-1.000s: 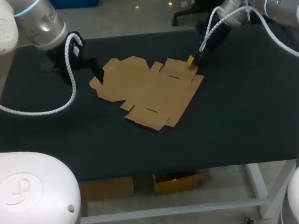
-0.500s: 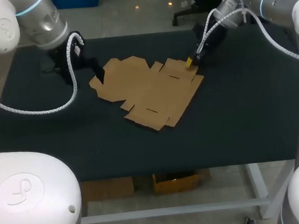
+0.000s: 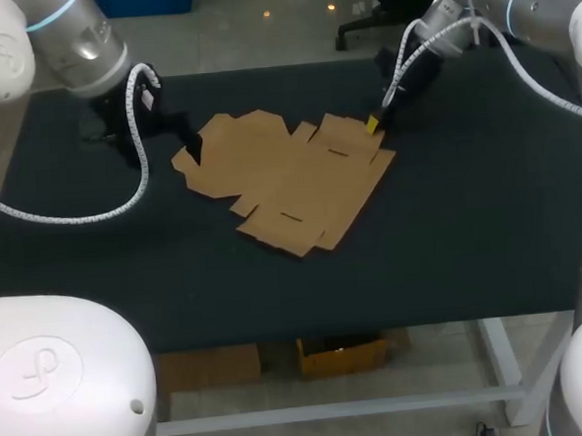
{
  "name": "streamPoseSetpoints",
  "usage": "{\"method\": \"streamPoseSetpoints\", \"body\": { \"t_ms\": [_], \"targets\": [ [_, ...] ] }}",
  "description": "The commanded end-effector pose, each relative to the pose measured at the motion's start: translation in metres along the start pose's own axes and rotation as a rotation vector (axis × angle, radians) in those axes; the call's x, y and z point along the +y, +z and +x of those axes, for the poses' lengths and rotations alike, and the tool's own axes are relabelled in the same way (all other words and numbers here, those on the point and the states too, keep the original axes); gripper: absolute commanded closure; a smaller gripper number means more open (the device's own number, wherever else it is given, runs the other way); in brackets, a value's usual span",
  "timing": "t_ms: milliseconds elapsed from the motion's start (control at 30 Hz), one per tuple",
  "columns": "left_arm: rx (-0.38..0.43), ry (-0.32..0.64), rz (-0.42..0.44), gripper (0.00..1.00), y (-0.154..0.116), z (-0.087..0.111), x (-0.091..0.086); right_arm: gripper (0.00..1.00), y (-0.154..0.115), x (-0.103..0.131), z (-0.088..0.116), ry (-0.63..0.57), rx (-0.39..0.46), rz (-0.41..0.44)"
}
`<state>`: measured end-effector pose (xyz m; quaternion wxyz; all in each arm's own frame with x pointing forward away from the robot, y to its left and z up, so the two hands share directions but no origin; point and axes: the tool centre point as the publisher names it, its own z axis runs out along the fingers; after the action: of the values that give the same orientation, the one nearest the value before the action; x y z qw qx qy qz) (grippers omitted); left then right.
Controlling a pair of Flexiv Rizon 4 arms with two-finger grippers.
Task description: Assemble the packaging by folding the flat box into shape, placing the metal phone stand inside, and closing the box properly
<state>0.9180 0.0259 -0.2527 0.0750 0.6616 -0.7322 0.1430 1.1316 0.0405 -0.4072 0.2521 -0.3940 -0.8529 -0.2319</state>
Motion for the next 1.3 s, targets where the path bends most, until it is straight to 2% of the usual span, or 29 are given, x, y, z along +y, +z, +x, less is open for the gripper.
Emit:
{"method": "streamPoseSetpoints", "body": {
  "t_ms": [33, 500, 933, 1300],
  "targets": [
    [0.003, -0.009, -0.007, 0.0, 0.001, -0.002, -0.001, 1.0, -0.004, 0.002, -0.005, -0.001, 0.132, 0.055],
    [0.045, -0.061, 0.0, 0.0, 0.008, -0.005, 0.0, 1.0, -0.008, -0.011, -0.001, 0.01, 0.139, -0.061],
    [0.051, -0.059, 0.005, 0.0, 0.009, -0.004, -0.001, 1.0, -0.007, -0.029, 0.001, 0.103, 0.152, -0.179],
    [0.06, -0.057, 0.002, 0.0, 0.01, -0.003, -0.001, 1.0, -0.016, -0.041, 0.009, 0.153, 0.124, -0.302]
  ]
}}
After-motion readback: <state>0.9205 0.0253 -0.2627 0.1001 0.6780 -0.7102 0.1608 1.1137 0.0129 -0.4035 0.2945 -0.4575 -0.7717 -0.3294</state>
